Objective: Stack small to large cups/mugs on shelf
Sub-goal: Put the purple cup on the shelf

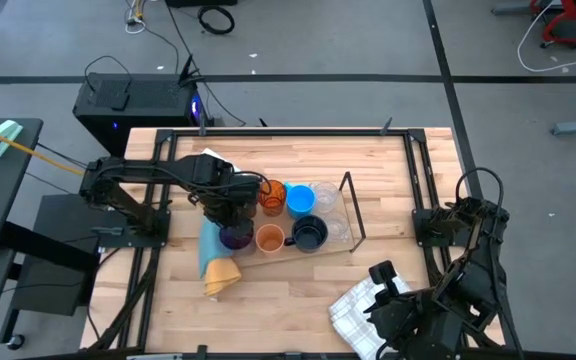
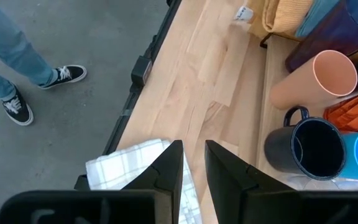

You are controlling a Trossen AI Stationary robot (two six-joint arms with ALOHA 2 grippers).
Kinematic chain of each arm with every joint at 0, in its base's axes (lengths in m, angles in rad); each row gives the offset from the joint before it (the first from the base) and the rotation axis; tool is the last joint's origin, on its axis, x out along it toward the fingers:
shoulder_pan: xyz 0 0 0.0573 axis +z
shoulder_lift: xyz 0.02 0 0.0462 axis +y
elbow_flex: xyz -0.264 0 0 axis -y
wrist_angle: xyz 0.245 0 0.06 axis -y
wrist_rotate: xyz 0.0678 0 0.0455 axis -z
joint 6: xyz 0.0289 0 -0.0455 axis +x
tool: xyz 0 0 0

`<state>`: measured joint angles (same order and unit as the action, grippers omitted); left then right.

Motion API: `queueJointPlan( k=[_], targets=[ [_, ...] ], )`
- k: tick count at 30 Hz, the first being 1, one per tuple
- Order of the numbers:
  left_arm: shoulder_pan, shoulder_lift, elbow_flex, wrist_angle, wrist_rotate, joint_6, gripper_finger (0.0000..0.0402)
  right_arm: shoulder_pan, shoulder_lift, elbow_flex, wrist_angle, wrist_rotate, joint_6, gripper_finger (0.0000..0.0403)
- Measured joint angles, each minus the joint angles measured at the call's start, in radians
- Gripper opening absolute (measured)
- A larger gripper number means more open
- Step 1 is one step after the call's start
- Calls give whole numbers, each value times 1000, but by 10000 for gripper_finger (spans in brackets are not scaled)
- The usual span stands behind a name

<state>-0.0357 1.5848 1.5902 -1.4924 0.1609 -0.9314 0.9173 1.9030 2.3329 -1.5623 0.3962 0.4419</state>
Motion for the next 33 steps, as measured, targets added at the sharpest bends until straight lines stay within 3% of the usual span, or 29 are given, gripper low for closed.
queueJointPlan(
  k=[7, 15, 24, 33],
  targets=[
    [0, 0, 0, 35, 0, 0, 13, 0, 0, 0, 0, 0, 0, 74],
    [0, 0, 0, 25, 0, -6, 43, 0, 0, 0, 0, 0, 0, 74],
    [-2, 0, 1, 24, 1, -1, 17, 0, 0, 0, 0, 0, 0, 74],
    [-1, 0, 1, 21, 0, 0, 48, 0, 0, 0, 0, 0, 0, 74]
  ],
)
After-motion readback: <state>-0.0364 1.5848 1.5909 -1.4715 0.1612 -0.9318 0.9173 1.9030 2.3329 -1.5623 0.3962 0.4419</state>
